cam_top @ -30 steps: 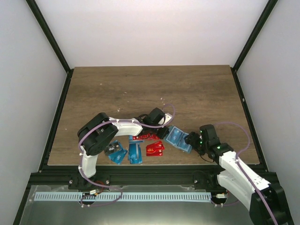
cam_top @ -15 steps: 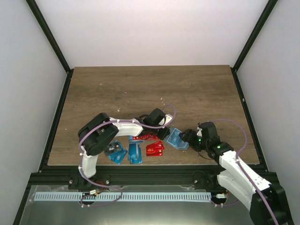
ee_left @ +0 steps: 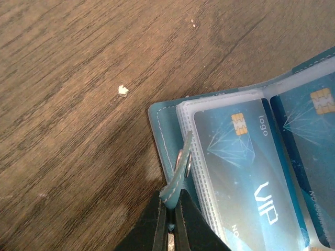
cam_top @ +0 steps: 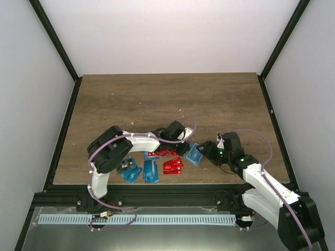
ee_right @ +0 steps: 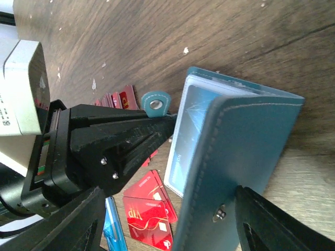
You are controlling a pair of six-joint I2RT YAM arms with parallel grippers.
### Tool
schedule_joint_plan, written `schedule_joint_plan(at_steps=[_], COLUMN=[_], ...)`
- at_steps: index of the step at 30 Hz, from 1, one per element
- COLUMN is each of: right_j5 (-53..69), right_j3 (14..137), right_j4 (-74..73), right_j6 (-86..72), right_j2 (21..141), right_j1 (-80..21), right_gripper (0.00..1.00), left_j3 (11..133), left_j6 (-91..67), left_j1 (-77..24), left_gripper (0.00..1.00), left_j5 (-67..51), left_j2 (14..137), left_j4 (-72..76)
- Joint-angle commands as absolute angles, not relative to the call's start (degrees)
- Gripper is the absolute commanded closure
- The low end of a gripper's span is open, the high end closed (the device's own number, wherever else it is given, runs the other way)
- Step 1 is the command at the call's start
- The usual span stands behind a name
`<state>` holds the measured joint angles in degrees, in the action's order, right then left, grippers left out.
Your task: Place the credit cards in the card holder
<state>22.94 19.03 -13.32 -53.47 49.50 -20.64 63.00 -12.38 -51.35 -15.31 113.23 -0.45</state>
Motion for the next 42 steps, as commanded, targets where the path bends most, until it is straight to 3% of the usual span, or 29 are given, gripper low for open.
schedule_joint_plan(at_steps=[1,15,28,37,42], right_j5=[24.25,23.91,23.98,23.04,23.90], right_j3=[22.50,24.69,23.74,21.13,22.70], right_j4=[-9.40,-1.07,0.43,0.43,-1.27], right_j6=[-53.48,-53.56,-52.95,-51.56,-46.87], right_j2=[51.83,64.29,70.45,69.83,68.61], right_j1=[-21.91,-23.68,-25.19,-25.19,-25.14], right_gripper=[0.31,0.33,0.33,0.34,0.39], left_j3=[63.42,60.90,51.16,45.09,44.66], left_j6=[-13.06,-23.89,-34.21,-32.89,-31.12], left_j1=[-51.77,-51.58,-51.46,-51.76,-51.99], left_gripper=[0.96,0.96,0.96,0.96,0.95], left_j5=[-16.39,-21.60,-24.26,-26.39,-29.06], left_j2=[115.35,115.63,113.30,108.74,107.82], left_j4=[-1.83,1.94,15.31,23.91,24.09])
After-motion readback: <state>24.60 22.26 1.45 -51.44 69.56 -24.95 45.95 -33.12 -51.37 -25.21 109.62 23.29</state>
